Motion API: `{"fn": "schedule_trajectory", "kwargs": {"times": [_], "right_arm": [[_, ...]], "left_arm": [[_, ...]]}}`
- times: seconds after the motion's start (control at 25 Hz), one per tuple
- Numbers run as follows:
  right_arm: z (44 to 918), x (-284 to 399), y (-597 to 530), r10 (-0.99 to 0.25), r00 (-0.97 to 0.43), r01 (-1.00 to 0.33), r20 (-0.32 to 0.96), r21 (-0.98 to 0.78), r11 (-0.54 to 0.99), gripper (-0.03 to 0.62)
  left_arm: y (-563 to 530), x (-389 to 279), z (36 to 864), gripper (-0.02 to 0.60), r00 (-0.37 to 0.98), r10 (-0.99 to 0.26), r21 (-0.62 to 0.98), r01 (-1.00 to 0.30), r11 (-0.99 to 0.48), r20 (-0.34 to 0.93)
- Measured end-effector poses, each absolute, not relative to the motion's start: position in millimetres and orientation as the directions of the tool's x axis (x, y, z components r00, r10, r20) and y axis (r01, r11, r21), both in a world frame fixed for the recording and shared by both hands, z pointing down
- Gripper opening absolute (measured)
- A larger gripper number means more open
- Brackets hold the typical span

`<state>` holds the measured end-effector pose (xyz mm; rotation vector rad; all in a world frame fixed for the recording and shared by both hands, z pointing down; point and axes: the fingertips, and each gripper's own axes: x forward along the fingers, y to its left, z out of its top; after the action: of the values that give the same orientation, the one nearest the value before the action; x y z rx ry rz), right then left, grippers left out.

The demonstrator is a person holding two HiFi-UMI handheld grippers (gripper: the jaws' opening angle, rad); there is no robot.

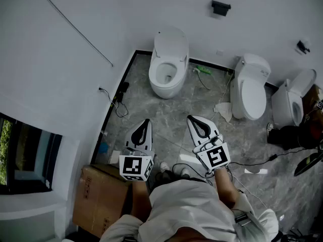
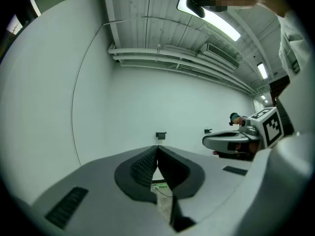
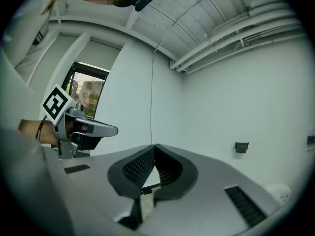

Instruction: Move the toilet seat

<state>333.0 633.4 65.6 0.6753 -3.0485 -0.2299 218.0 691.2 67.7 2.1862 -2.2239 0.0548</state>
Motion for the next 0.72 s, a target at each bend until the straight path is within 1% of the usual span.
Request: {"fn": "schedule_trajectory", "kwargs": {"times": [0.16, 0.32, 0.48, 0.72], "right_arm": [[63, 371, 635, -0.409, -0.912, -0.410, -0.035, 0.128, 0.903, 0.020], [60, 388, 641, -0.394, -0.917, -0.398, -0.060, 0.114, 0.910, 0.020], [50, 395, 639, -0.401, -0.909, -0.410, -0.112, 0.076, 0.909, 0.021], [57, 383, 617, -0.419, -0.903, -0.427, -0.094, 0.086, 0.900, 0.021]], "left_arm": [[693, 262, 56, 0.021, -0.011, -1.000, -0.034, -0.999, 0.011, 0.022], [703, 284, 50, 0.021, -0.032, -0.999, -0.059, -0.998, 0.031, 0.018], [702, 287, 51, 0.021, -0.040, -0.999, -0.074, -0.997, 0.038, 0.028], [678, 273, 59, 0.021, -0.027, -0.999, -0.068, -0.997, 0.025, 0.028]]}}
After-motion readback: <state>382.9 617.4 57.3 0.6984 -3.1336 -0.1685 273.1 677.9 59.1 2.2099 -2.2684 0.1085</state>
